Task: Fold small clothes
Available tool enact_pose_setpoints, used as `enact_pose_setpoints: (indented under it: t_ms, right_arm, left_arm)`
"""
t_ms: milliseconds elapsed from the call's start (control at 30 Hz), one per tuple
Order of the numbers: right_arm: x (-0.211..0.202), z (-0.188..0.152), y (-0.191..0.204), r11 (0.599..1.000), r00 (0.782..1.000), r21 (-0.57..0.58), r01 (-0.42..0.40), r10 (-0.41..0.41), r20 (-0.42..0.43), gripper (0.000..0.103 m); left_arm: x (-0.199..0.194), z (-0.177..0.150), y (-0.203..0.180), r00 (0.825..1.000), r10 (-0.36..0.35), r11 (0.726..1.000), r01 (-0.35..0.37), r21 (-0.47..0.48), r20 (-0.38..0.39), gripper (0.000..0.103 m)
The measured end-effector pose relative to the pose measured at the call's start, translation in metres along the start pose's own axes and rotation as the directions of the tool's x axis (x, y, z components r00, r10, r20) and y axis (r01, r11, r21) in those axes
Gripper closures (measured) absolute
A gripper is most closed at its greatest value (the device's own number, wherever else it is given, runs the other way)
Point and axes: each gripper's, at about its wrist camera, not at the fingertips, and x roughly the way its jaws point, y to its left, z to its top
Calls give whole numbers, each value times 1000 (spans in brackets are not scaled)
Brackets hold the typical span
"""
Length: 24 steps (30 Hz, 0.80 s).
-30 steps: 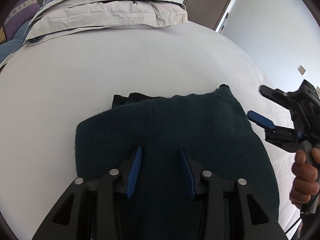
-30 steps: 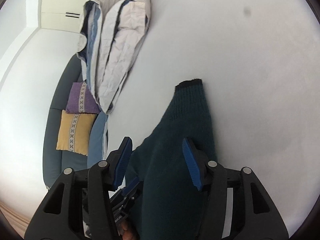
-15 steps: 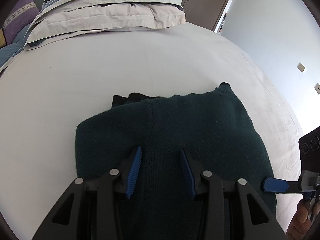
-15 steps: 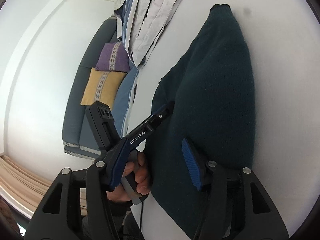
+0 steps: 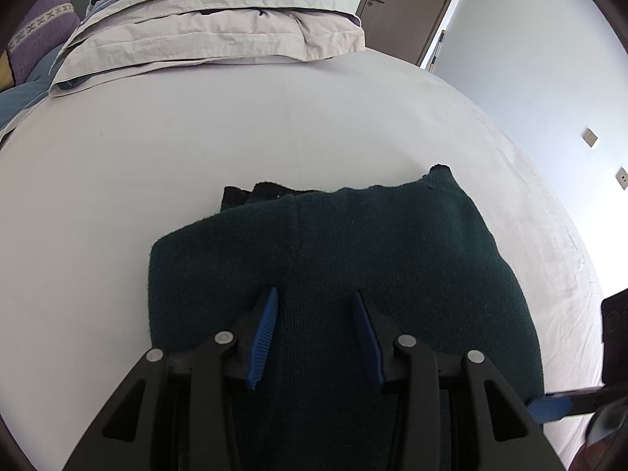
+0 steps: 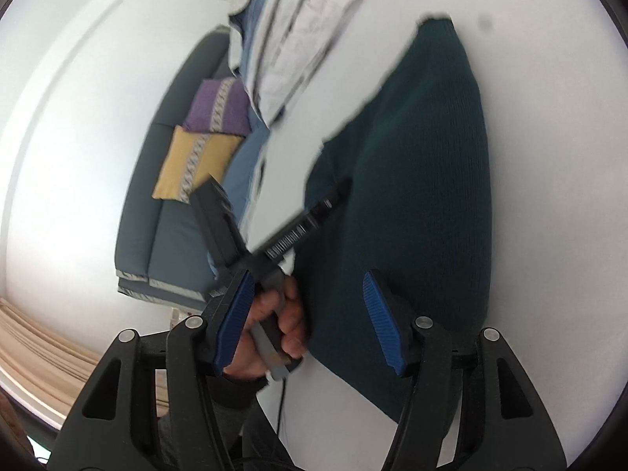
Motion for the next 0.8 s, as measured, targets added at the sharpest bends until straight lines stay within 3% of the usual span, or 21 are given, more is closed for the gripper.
enact_pose_setpoints:
  t_ms: [200,333,367,433,467,667,767,800]
  right_arm:
    - [-3,-21,-8,999,1000,-31,13,-13,-16,48]
    - [-30,-26,5,995,998,-81,62,-60,25,44]
    - [-41,-25,6,995,997,-81,65,-61,50,43]
    - [-59,-18,4,993,990,-66,99,-92,105,35]
    - [-66,-14,2,991,986,-57,118,-110,124,28]
    - [-66,14,-22,989,981,52,142,-147,124,24]
    - [-51,23,-30,988,985,63,144,-149,82,24]
    - [-48,25,-35,985,983,66,162,-166,72,24]
  left_arm:
    - [-3,1,3,1000,-13,1000,13,-12,-1,60]
    - [-36,5,23,995,-98,983,93,-156,-22,59]
    - [-51,5,30,994,-112,977,112,-181,9,56]
    - [-80,2,44,991,-103,974,117,-191,83,28]
    - [-88,0,51,991,-90,974,108,-197,95,25]
    - [-71,-22,98,985,-174,935,159,-318,-19,25]
    - [-55,-36,106,966,-253,901,214,-378,-56,28]
    - [-49,-39,107,960,-271,892,223,-394,-70,33]
